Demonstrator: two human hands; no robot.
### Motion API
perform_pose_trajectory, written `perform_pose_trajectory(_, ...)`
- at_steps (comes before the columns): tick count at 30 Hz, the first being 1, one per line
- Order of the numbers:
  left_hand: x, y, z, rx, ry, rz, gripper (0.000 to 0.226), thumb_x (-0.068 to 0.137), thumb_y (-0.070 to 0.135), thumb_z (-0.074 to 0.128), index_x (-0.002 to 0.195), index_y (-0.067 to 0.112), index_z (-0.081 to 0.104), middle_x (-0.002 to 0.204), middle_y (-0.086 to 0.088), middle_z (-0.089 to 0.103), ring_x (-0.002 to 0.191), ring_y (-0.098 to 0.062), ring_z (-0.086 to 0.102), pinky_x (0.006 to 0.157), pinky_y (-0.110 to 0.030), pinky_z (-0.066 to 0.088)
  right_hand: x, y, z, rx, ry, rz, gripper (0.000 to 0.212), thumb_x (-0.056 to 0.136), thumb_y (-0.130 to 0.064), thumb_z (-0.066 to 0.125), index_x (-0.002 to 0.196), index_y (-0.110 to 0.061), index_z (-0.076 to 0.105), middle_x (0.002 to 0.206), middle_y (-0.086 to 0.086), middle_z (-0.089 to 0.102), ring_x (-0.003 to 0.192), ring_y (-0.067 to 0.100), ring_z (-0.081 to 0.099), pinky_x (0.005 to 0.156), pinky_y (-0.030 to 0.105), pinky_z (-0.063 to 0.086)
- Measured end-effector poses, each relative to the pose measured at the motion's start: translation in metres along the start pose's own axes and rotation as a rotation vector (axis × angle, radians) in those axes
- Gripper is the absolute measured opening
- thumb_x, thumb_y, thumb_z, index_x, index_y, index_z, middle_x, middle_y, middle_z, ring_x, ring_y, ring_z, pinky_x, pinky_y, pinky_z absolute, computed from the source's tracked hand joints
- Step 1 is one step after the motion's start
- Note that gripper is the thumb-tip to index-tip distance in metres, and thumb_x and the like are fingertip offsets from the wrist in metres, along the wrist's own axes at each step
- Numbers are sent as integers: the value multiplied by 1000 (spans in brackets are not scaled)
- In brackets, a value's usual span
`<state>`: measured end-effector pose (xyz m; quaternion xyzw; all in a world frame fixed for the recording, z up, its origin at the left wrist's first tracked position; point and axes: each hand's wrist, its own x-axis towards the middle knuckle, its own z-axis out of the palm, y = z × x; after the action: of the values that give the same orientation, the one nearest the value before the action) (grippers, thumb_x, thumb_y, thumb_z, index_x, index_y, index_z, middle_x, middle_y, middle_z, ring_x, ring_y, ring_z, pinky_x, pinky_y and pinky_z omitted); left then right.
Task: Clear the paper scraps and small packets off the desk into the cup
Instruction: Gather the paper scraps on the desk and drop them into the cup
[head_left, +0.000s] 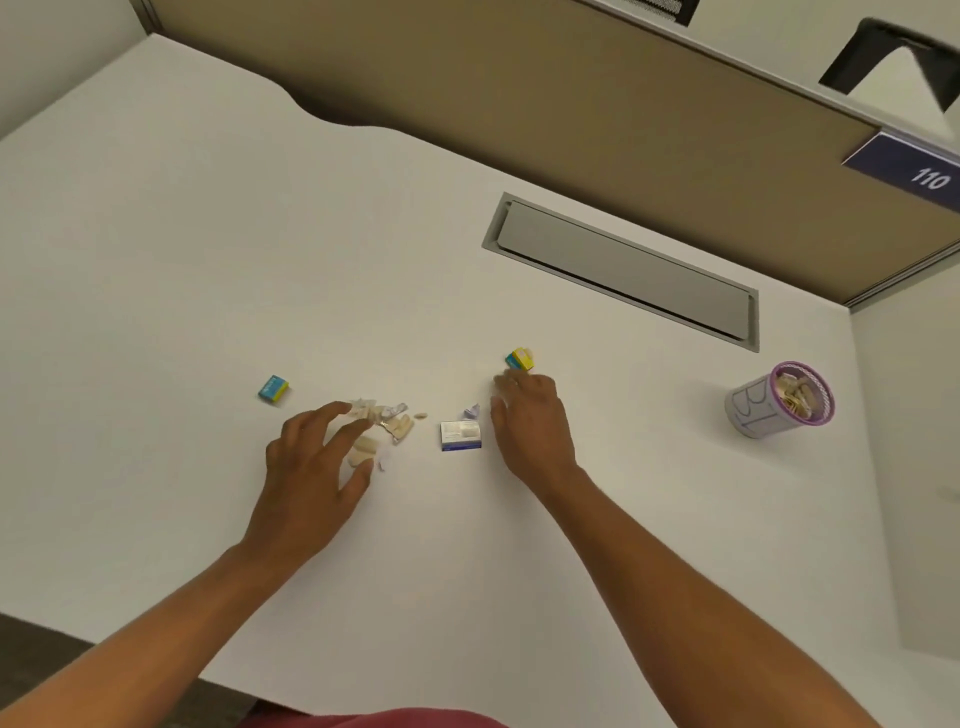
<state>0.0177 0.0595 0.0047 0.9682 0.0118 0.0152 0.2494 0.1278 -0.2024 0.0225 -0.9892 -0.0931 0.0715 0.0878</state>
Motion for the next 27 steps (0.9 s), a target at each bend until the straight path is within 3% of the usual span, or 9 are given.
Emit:
perform_pose_trajectory(3,1,-10,-6,-31,-32,-15,48,93,38,60,139,24,66,153,-4,52,140,-31,42,102,-55,43,-12,-6,9,162,85,-55,26,102,-16,46,118,-13,66,128,3,65,115,31,56,93,42,50)
perform_pose_trajectory(7,8,-19,-9,-56,-66,7,49,93,38,57,139,23,65,152,-5,52,139,-32,45,104,-54,44,-6,-1,7,246,261,65,39,100,-11,54,138,-10,60,150,10,52,138,30,46,114,41,42)
perform_pose_trajectory(10,16,-21,-10,-75,-105,33,55,95,47,46,141,22,63,153,-4,50,138,-30,45,107,-52,42,7,3,4,272,166,136,46,104,-19,48,150,-12,47,162,9,37,149,25,32,124,37,28)
perform_pose_trajectory(15,31,-21,-9,-96,-137,59,55,97,51,45,142,23,62,155,-1,48,138,-27,45,106,-50,42,4,-11,12,262,159,5,39,105,-17,47,142,-8,56,152,9,52,144,26,42,122,36,30)
perform_pose_trajectory(18,36,-23,-6,-107,-117,85,43,99,33,65,141,20,63,154,-3,49,136,-31,50,106,-51,46,4,-14,14,317,244,-22,43,103,-16,41,144,-12,53,154,7,48,145,23,38,122,33,29)
perform_pose_trajectory(21,38,-27,-5,-128,-128,103,53,95,15,77,145,18,61,158,-6,47,139,-31,45,110,-49,47,17,3,8,321,215,90,53,100,-4,38,151,-13,46,161,4,37,150,21,30,125,33,26)
perform_pose_trajectory(24,43,-27,-7,-117,-157,188,54,102,22,66,154,15,53,165,-8,41,144,-32,41,117,-45,41,29,24,3,252,46,110,58,100,0,36,157,-14,37,166,1,29,153,17,24,127,35,24)
perform_pose_trajectory(27,46,-20,-11,-40,-242,249,63,101,39,40,157,11,49,165,-8,45,146,-34,45,120,-45,42,27,30,1,199,19,156,53,101,-4,39,153,-13,42,160,1,36,148,17,31,119,35,37)
